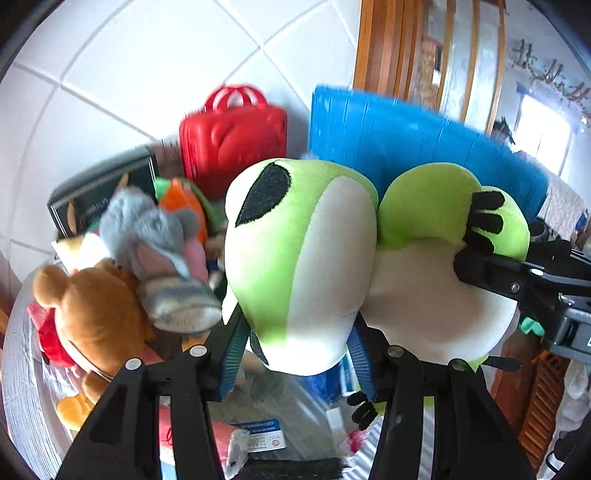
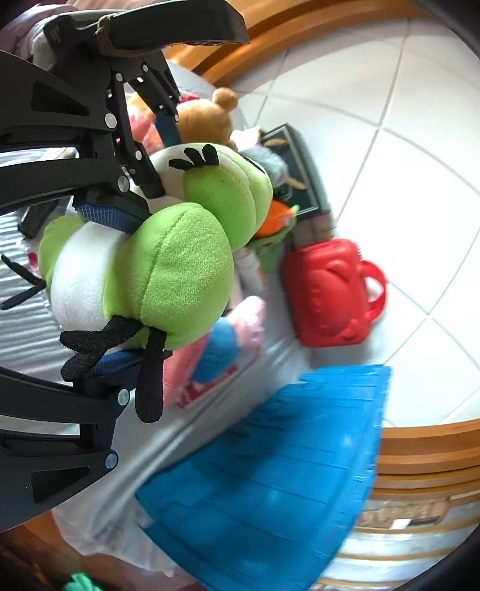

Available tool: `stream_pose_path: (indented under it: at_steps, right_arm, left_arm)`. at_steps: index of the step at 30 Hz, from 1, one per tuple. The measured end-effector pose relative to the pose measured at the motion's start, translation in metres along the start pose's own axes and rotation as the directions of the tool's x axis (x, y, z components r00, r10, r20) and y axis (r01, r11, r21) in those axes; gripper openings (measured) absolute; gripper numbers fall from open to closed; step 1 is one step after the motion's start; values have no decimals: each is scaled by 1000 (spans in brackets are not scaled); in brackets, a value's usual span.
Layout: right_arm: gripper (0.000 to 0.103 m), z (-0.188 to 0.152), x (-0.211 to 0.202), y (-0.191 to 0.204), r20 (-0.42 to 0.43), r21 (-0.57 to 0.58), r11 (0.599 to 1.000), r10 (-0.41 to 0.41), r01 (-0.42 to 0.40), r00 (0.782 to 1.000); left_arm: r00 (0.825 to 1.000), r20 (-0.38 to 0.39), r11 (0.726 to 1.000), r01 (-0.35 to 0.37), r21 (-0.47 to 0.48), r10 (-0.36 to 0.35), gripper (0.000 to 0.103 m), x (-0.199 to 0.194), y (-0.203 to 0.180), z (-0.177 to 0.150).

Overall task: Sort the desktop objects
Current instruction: 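Grasp the green frog plush with both tools together, then carry the green frog plush with both tools over the blue bin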

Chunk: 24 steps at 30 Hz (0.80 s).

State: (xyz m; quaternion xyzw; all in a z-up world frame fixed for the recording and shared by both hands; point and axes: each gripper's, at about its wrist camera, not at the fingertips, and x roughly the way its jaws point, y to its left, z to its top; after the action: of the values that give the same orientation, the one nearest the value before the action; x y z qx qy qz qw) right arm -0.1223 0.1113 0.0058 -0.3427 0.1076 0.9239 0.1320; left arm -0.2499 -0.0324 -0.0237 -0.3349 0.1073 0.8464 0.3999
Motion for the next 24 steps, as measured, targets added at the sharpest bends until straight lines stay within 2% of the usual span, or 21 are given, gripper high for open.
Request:
stream_pose_path:
  at_steps: [7, 12, 18, 24]
  right_arm:
    - [57, 27, -47, -15, 105, -51, 999, 25, -20, 994]
    - [57, 50, -74, -49, 189, -95, 995, 56, -39, 980]
    - [57, 91, -104, -117, 267, -139, 989, 91, -55, 959]
    - [57, 128, -139, -205, 334, -141, 990, 75, -29, 940]
  left_arm:
    - [991, 131, 1000, -20, 1, 19, 50, -39, -29, 32]
    - [976, 210, 998, -58, 16, 53, 50, -47, -70, 62]
    - [956, 283, 997, -82, 12, 75, 50, -43, -136, 115]
    - [939, 338, 996, -83, 41, 64, 50, -24, -221, 176]
